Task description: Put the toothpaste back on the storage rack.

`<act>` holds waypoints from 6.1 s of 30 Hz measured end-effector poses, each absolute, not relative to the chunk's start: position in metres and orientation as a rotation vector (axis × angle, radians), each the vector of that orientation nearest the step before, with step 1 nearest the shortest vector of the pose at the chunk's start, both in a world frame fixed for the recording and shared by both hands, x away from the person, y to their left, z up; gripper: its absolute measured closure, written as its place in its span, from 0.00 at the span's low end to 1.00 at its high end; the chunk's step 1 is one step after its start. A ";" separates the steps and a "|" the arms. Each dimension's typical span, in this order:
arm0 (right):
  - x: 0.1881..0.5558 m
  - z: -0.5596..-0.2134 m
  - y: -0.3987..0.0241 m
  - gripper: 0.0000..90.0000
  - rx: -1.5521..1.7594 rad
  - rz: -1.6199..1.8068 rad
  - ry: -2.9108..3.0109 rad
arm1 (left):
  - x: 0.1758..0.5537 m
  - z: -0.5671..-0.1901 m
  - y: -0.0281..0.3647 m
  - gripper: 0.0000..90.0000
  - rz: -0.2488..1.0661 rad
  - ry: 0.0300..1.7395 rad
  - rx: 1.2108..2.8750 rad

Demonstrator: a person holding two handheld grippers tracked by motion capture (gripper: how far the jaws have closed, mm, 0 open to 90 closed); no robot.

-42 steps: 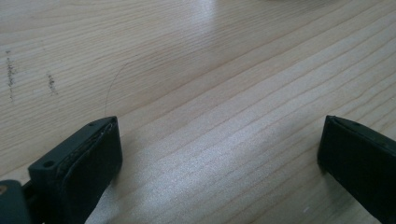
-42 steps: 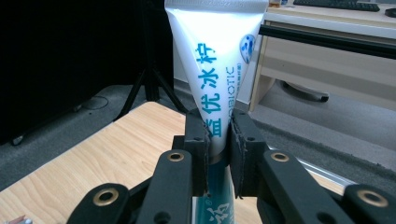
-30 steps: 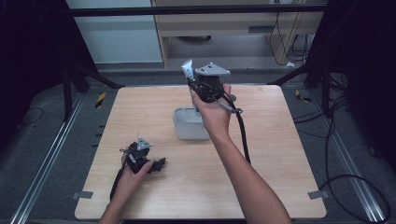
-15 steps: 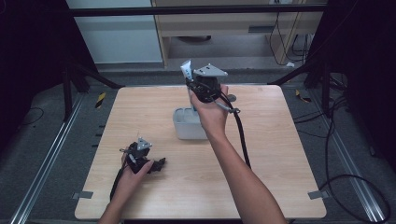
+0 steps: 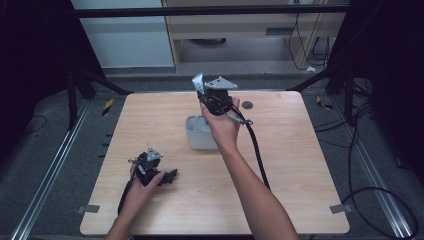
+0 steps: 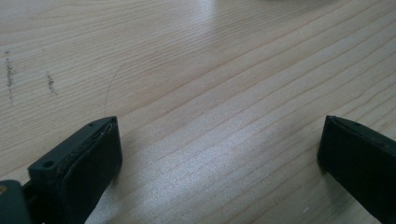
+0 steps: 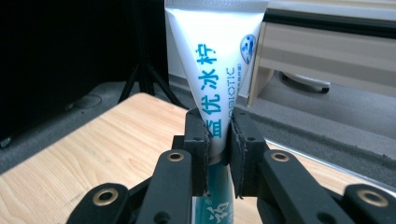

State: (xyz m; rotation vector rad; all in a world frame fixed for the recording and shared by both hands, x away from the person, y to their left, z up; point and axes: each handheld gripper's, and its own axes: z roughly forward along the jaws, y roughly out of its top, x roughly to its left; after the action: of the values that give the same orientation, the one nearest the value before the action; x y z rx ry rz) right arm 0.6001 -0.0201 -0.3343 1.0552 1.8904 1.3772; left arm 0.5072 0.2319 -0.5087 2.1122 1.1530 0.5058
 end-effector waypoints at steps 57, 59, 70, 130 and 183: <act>0.592 -0.387 -0.010 0.88 1.090 1.249 2.012 | 0.509 -0.509 0.230 0.00 0.502 1.146 2.117; 0.591 -0.389 -0.009 0.88 1.095 1.245 2.016 | 0.509 -0.509 0.230 0.00 0.502 1.145 2.118; 0.593 -0.397 -0.011 0.88 1.115 1.216 2.036 | 0.509 -0.509 0.230 0.00 0.501 1.144 2.119; 0.601 -0.398 -0.005 0.86 1.163 1.171 2.086 | 0.509 -0.509 0.229 0.00 0.499 1.144 2.114; 0.580 -0.388 -0.028 0.77 1.164 1.198 2.066 | 0.509 -0.509 0.228 0.00 0.498 1.138 2.123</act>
State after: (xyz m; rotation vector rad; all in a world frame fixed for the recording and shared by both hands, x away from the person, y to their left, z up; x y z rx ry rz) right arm 0.5803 -0.0279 -0.3879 1.1643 2.0664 1.1984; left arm 0.5091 0.2281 -0.5086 2.1227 1.1377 0.4983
